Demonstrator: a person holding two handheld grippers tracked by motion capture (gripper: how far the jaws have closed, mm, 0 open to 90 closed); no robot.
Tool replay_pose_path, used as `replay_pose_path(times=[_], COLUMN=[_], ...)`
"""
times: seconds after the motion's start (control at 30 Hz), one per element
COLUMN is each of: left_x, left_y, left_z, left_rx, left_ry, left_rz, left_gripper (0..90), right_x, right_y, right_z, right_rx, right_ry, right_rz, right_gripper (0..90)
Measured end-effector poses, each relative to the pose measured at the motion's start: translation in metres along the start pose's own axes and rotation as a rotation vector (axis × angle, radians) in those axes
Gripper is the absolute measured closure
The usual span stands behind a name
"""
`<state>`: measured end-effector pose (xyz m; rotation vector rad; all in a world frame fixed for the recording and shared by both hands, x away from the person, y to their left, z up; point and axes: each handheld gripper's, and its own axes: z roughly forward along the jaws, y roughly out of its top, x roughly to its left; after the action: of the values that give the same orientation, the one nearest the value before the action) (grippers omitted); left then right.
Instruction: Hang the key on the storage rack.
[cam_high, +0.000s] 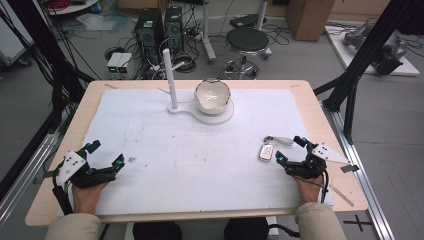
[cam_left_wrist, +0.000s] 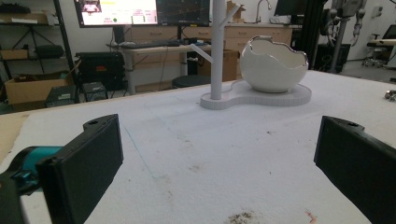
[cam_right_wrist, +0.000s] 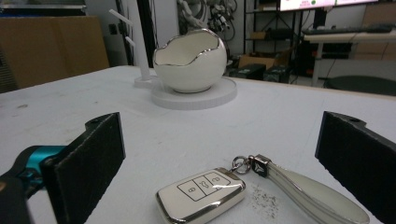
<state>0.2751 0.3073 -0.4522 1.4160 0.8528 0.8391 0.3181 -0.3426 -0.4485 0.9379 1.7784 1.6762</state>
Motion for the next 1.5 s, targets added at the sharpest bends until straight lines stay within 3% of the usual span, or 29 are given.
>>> replay_pose_path(times=[0.07,0.27,0.37,0.67,0.87,0.9,0.93,1.0,1.07,1.37,1.5], left_x=[0.0,0.0,0.0,0.0,0.0,0.0,0.0,0.0,0.0,0.0,0.0], left_y=[0.0,0.0,0.0,0.0,0.0,0.0,0.0,0.0,0.0,0.001,0.001], left_z=[-0.001,0.0,0.0,0.0,0.001,0.001,0.001,0.001,0.001,0.001,0.001], left_rx=[-0.006,-0.003,-0.003,0.001,0.01,0.01,0.01,0.011,0.014,0.015,0.016], left_ry=[0.003,0.004,0.005,0.006,0.0,0.0,0.0,0.0,0.001,0.002,0.002], left_rz=[-0.003,-0.003,-0.003,-0.003,0.001,0.002,0.002,0.002,0.003,0.006,0.005], left_gripper=[1.7,1.7,1.7,1.7,1.7,1.7,1.7,1.7,1.7,1.7,1.7], right_x=[-0.001,-0.011,-0.021,-0.049,-0.062,-0.062,-0.065,-0.066,-0.07,-0.075,-0.077], right_y=[0.003,0.033,0.056,0.1,0.124,0.124,0.13,0.131,0.135,0.136,0.126], right_z=[0.0,-0.001,0.0,0.009,0.024,0.024,0.03,0.032,0.041,0.058,0.072], right_rx=[0.015,0.068,0.116,0.229,0.372,0.372,0.415,0.43,0.501,0.641,0.791], right_ry=[-0.003,-0.004,0.008,0.004,0.058,0.058,0.072,0.08,0.104,0.167,0.189], right_rz=[0.004,-0.024,-0.043,-0.102,-0.181,-0.181,-0.205,-0.208,-0.234,-0.292,-0.324], right_gripper=[0.6,0.6,0.6,0.6,0.6,0.6,0.6,0.6,0.6,0.6,0.6])
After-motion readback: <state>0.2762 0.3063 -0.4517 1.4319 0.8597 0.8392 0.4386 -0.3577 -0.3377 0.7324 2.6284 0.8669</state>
